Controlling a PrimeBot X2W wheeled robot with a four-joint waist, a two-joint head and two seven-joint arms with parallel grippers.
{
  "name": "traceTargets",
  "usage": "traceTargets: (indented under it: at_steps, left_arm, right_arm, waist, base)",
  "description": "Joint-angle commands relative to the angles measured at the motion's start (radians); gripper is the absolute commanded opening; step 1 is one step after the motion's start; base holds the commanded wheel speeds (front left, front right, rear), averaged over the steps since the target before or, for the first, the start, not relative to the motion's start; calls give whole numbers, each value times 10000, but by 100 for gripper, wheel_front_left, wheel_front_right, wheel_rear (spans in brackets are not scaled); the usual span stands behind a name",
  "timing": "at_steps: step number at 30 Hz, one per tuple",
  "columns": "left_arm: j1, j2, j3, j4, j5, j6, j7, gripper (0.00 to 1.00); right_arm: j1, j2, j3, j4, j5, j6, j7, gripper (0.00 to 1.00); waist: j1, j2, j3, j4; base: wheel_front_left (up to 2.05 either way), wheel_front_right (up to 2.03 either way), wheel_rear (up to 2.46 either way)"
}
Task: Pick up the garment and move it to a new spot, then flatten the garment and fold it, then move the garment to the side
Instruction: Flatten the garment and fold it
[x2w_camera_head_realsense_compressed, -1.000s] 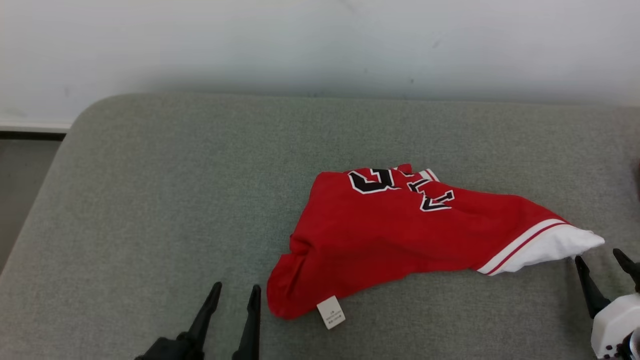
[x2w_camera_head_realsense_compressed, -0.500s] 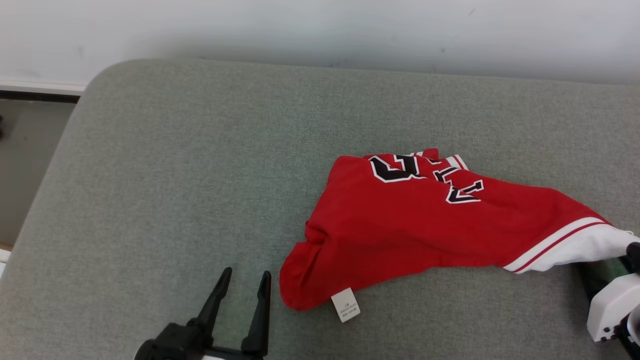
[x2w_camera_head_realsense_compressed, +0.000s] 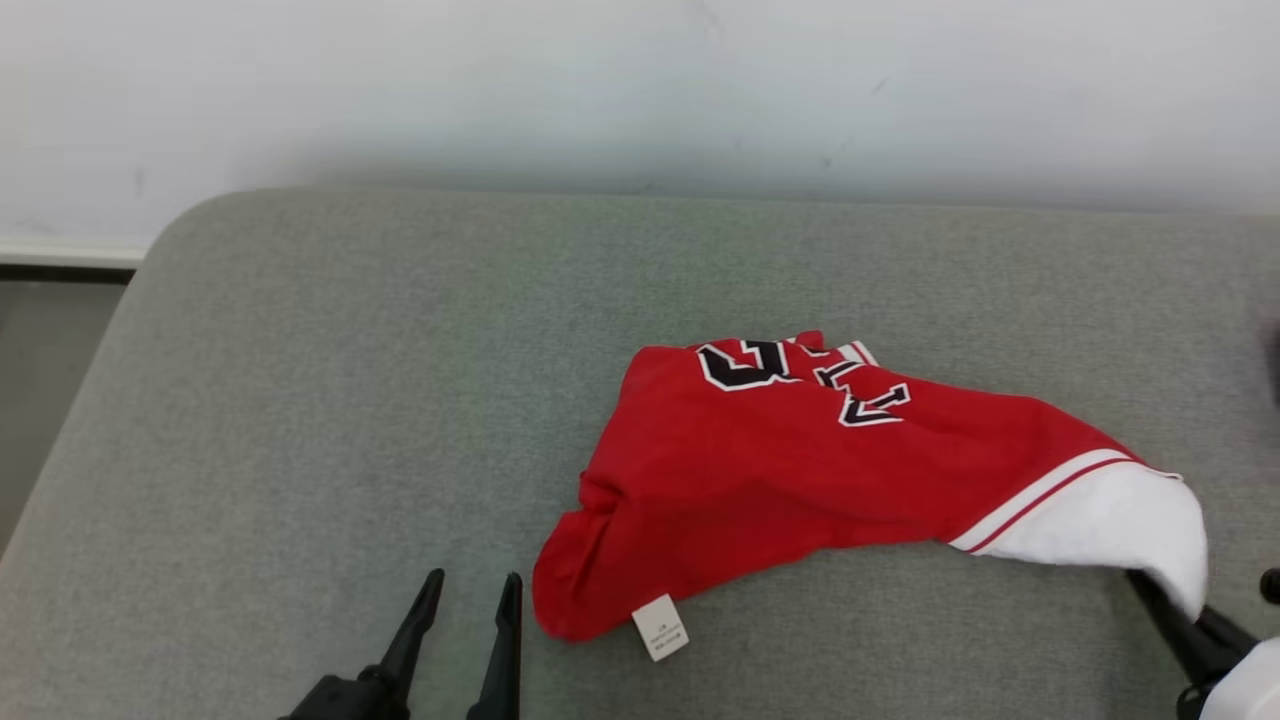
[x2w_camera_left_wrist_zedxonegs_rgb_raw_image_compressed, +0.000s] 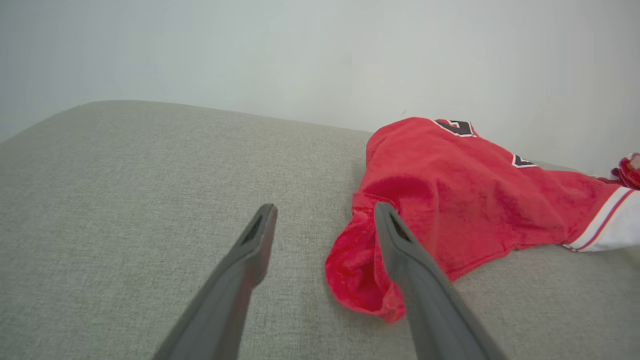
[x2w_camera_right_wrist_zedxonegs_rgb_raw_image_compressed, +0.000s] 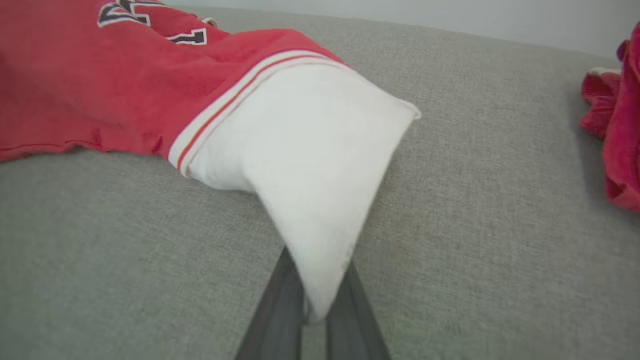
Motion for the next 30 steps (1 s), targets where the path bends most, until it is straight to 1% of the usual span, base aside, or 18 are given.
traceTargets:
  at_steps: [1,4,8,11,14,17,21,22,23,24,28,30]
  left_arm:
    - [146,38,29,-8,-53,-22,3,100]
    - [188,38,37,2,-79,-15,3,100]
    - [262,38,11,34,-79,-32,3,100]
    - [291,38,10,12,-76,-31,3,100]
    - [361,36,20,-19,-48,-18,3,100]
    - [329,38,15,-6,-22,-34,3,100]
    - [186,38,-8,63,-35,-44,3,100]
    - [164,38,-7,77,-39,-41,3,100]
    - [160,38,-5,91,-43,-37,3,100]
    - [169,36,-6,107,-47,-34,3,100]
    - [352,38,27,164,-73,2,3,100]
    - [445,38,49,175,-85,1,3,100]
  right_arm:
    - [339,-190,131,-460,515,-19,182,0]
    - [672,-500,247,-1431,1494,-19,502,0]
    - [1193,-805,278,-2435,2863,-19,974,0]
    - [1568,-1039,296,-2799,3684,-19,1369,0]
    - [1740,-1181,328,-2597,3979,-19,1567,0]
    - [1691,-991,490,-2087,3975,-19,1807,0]
    - [1327,-786,760,-1206,3511,-19,2184,0]
    - [1228,-735,814,-984,3322,-21,2215,21]
    - [1138,-681,804,-794,3186,-21,2131,62]
    - [1082,-625,783,-614,3117,-21,2091,100]
    - [896,-623,630,-115,2618,-21,1773,100]
    - [921,-744,566,63,2340,-21,1602,100]
  waist:
    - [-1,0,-208,-222]
    - [-1,0,-361,-406]
    - [-1,0,-494,-515]
    - [-1,0,-500,-534]
    - [-1,0,-429,-543]
    - [-1,0,-341,-535]
    - [-1,0,-289,-487]
    - [-1,0,-294,-477]
    - [-1,0,-308,-472]
    - [-1,0,-339,-465]
    - [-1,0,-547,-478]
    - [-1,0,-688,-493]
  base:
    - [0,0,0]
    - [0,0,0]
    - [0,0,0]
    - [0,0,0]
    - [0,0,0]
    - [0,0,0]
    - [0,0,0]
    - [0,0,0]
    - [0,0,0]
    - [0,0,0]
    - [0,0,0]
    - [0,0,0]
